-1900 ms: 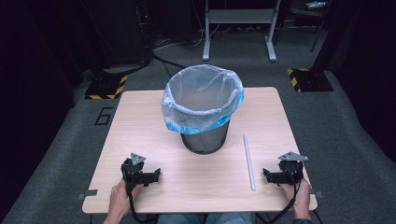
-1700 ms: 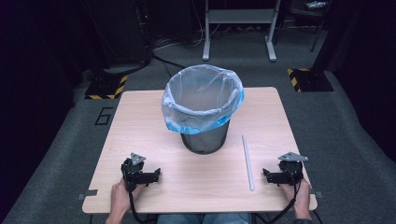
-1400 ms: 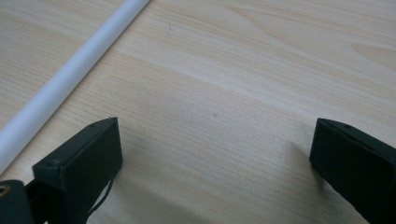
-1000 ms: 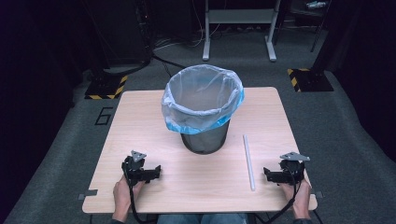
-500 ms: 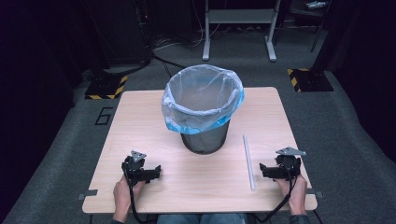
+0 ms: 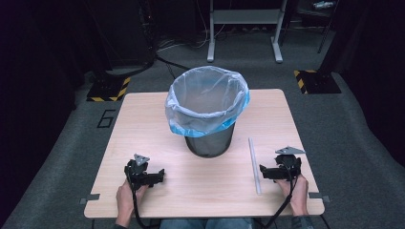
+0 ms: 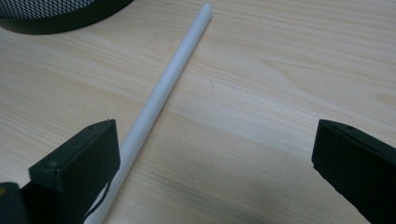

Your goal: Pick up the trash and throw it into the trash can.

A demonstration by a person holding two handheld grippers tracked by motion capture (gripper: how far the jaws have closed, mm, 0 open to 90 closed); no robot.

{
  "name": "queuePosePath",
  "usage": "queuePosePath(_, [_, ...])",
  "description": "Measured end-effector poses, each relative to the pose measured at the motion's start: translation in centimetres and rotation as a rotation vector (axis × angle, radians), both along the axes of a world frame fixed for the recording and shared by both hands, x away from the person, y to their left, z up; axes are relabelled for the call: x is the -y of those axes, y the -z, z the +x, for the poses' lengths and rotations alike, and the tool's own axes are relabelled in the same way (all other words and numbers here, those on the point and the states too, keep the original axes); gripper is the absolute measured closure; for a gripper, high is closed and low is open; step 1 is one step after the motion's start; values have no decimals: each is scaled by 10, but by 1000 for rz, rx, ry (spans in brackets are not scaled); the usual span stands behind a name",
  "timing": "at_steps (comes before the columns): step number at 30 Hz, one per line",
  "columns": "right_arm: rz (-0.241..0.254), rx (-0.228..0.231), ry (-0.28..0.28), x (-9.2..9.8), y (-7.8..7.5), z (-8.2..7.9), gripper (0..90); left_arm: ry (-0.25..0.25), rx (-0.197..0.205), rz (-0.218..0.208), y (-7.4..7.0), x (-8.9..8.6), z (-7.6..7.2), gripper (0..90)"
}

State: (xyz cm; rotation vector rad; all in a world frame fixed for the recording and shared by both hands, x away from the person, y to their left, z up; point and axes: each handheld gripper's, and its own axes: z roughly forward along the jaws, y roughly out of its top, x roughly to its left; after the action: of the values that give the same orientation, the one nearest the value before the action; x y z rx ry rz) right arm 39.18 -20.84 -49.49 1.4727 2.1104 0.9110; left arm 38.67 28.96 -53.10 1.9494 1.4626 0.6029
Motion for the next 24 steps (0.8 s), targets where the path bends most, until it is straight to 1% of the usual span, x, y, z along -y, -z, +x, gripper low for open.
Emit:
queuePosePath(4, [-11, -14, -15, -7, -1, 3, 4, -2, 0, -1, 0, 0, 0, 0])
queuePosePath(5, [-12, -17, -8, -9, -1, 4, 5, -2, 0, -1, 0, 0, 0, 0])
queuePosePath(6, [-18, -16, -15, -9, -1, 5, 5, -1, 0, 0, 0, 0, 0, 0])
queuePosePath(8, [-19, -15, -23, -12, -1, 7, 5, -2, 0, 0, 0, 0, 0, 0])
queuePosePath(10, [-13, -29, -25, -15, -1, 8, 5, -2, 0, 0, 0, 0, 0, 0])
queuePosePath(13, [-24, -29, -37, -18, 0, 11, 4, -2, 0, 0, 0, 0, 0, 0])
queuePosePath(15, [-25, -44, -36, -21, -1, 13, 3, -2, 0, -1, 0, 0, 0, 0])
queuePosePath(20, [-20, -48, -50, -26, 1, 18, 1, -2, 0, -1, 0, 0, 0, 0])
queuePosePath(22, [-21, -61, -55, -30, 2, 21, 0, -2, 0, -1, 0, 0, 0, 0])
queuePosePath(24, [-25, -62, -66, -33, 3, 23, 0, -2, 0, -1, 0, 0, 0, 0])
